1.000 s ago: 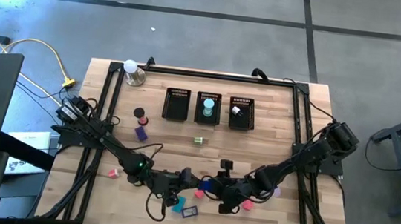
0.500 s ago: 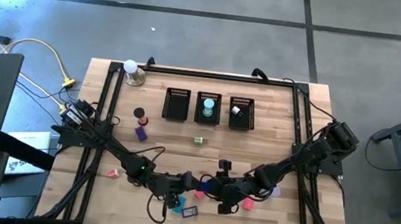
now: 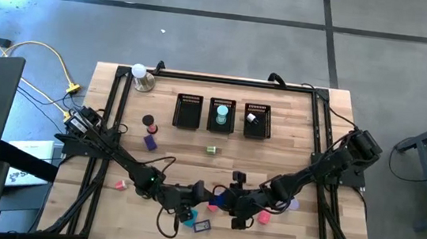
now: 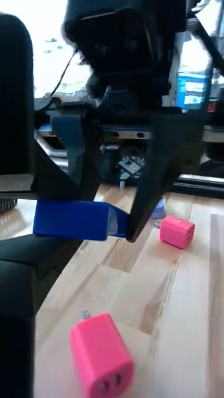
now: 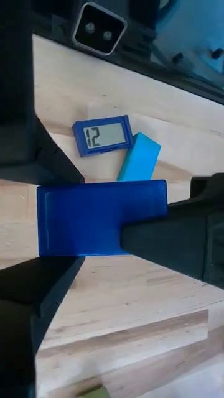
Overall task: Pick & Place Office items
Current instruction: Put the right blue digital clock into the left black bin
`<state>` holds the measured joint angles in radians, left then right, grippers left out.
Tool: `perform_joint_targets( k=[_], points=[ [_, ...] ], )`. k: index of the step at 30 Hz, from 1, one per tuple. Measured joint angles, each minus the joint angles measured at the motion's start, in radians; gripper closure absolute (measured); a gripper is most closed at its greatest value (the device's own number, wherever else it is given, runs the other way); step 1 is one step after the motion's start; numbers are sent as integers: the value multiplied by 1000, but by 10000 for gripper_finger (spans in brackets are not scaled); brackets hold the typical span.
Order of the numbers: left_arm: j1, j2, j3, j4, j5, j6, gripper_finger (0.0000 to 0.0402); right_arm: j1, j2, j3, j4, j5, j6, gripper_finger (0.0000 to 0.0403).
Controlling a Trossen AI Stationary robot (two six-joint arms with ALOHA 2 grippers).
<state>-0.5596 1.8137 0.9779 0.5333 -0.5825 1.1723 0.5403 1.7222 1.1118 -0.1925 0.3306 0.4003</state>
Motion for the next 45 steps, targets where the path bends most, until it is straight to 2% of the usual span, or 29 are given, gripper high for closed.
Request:
perform_joint_targets(
  k=[3, 6, 11, 15, 18, 25, 31, 35, 38, 41, 45],
  points=[
    [-5, 0, 0, -6, -29, -90, 349, 0, 0, 0, -8, 8, 34, 157],
    [-9, 0, 0, -3, -94, -219, 349, 0, -2, 0, -41, -8, -4, 100],
    [-8, 0, 0, -26, -178, -473, 349, 0, -58, 0, -145, 89, 82, 42],
    [-1, -7, 0, -115, -304, -634, 349, 8, -118, 0, -243, 145, 199, 20],
    [15, -54, 0, -309, -374, -733, 349, 32, -151, 2, -263, 164, 253, 14],
    [84, -264, 0, -716, -428, -1118, 349, 104, -148, 0, -263, 264, 261, 16],
    [212, -457, 0, -1061, -390, -1469, 349, 117, -145, 0, -262, 284, 262, 16],
    [368, -519, 0, -1175, -268, -1659, 349, 113, -145, 0, -261, 291, 261, 16],
    [493, -519, 0, -1184, -129, -1674, 349, 110, -145, 0, -260, 304, 261, 16],
    [605, -495, 0, -1164, -59, -1640, 349, 106, -145, 0, -261, 304, 260, 16],
    [742, -460, 0, -1084, 10, -1471, 349, 105, -145, 0, -261, 312, 259, 16]
  ],
)
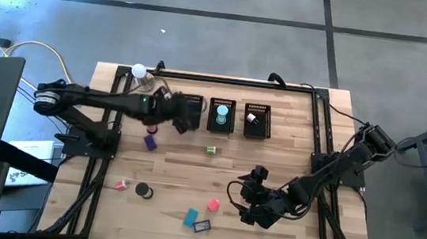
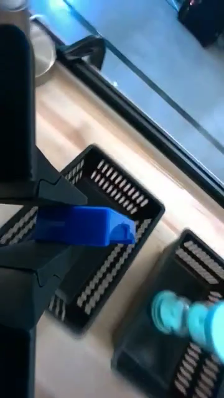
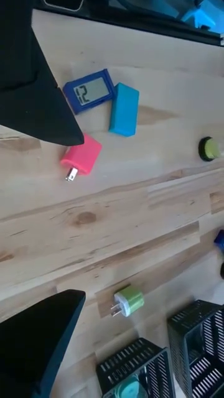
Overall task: Pick & Place Office items
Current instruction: Put the right blue digital clock into the left black bin
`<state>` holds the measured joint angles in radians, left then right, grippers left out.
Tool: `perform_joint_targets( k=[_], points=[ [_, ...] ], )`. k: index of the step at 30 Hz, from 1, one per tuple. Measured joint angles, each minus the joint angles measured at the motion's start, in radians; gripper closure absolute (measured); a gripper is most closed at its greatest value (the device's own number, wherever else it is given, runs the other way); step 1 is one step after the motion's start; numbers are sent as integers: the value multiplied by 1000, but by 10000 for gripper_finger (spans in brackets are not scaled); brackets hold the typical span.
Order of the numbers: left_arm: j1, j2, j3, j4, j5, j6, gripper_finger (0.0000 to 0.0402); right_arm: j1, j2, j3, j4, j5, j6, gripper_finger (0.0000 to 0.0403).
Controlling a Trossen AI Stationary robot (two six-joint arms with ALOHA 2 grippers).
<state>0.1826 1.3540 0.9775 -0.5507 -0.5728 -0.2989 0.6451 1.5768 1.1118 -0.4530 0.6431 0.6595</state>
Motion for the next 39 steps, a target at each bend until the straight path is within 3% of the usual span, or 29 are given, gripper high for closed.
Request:
perform_joint_targets(
  k=[4, 8, 17, 23, 31, 39],
  points=[
    [117, 33, 0, 106, 185, 36, 349, 0, 0, 0, 0, 23, -1, 16],
    [178, 64, 0, 126, 248, 65, 349, 0, 0, 0, -2, 21, -1, 16],
    [163, 122, 0, 129, 262, 232, 349, 0, 0, 0, -8, 15, -1, 16],
    [126, 137, 0, 126, 256, 460, 348, 0, 0, 0, -7, 28, -1, 16],
    [126, 137, 18, 88, 203, 509, 348, -11, 0, 0, -2, 38, -1, 16],
    [170, 138, 80, -109, 211, 529, 348, -20, 0, 0, 0, 39, -1, 16]
  ],
)
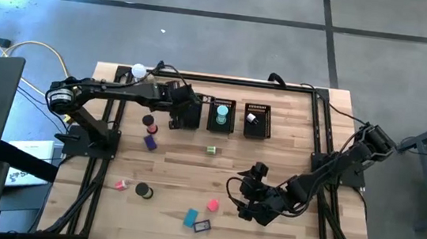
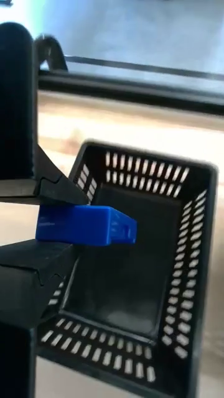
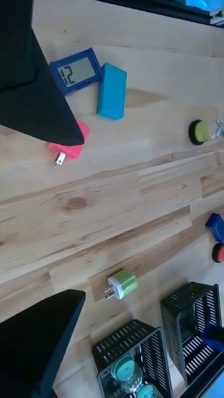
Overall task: Pick & Place Office items
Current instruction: Put the right blue digital clock into the left black bin
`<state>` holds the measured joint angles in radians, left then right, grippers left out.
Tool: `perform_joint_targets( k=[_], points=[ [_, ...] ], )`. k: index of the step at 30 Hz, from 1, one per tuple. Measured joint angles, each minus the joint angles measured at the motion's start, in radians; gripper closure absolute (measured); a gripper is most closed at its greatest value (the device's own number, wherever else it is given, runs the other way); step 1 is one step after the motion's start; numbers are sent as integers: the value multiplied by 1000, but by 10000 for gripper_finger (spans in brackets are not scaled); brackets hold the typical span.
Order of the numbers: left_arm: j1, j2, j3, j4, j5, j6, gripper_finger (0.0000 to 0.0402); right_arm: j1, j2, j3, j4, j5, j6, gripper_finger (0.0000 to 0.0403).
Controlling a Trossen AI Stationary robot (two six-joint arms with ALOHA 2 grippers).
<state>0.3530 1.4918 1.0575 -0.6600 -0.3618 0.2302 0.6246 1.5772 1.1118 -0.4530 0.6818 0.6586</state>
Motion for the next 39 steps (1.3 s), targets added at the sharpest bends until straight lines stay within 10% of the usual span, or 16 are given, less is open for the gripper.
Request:
perform_joint_targets(
  k=[24, 39],
  points=[
    [176, 28, 68, -30, 313, 199, 348, -80, 0, 0, 54, -14, -208, 16],
    [184, 233, 297, -186, 259, 279, 348, -230, 0, 0, 67, -84, -419, 16]
  ],
)
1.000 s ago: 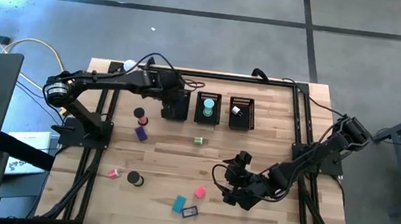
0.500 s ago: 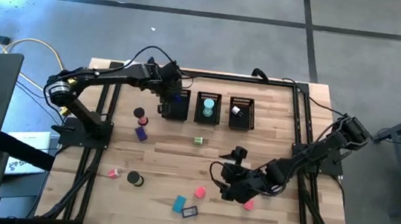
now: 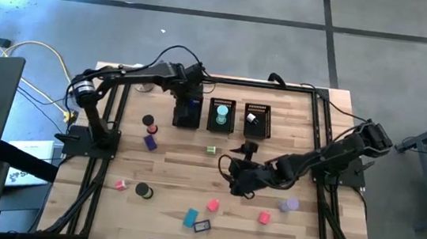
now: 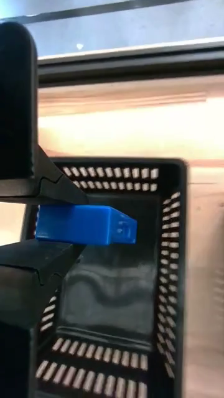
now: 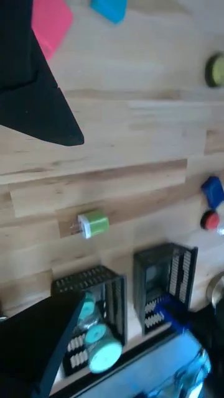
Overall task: Pick & Place Office items
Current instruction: Put the right blue digital clock into the left black bin
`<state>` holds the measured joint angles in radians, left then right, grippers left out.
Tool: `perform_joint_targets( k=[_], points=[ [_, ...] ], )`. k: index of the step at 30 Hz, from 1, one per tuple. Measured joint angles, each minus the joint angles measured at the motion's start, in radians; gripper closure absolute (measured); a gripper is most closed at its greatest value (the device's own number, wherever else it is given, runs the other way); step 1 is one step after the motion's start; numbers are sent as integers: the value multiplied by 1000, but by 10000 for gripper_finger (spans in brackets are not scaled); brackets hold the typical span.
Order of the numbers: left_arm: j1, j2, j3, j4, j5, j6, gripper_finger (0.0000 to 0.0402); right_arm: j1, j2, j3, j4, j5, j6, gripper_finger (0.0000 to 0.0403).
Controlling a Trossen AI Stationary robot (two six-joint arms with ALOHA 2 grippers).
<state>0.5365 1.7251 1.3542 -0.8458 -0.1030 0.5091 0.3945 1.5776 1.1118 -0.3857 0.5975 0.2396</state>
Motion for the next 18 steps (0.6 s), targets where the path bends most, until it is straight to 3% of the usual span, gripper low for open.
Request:
perform_joint_targets(
  k=[18],
  points=[
    [-30, 7, 18, -66, -3, -115, 348, -18, -2, 0, 16, -28, -241, 16]
  ],
)
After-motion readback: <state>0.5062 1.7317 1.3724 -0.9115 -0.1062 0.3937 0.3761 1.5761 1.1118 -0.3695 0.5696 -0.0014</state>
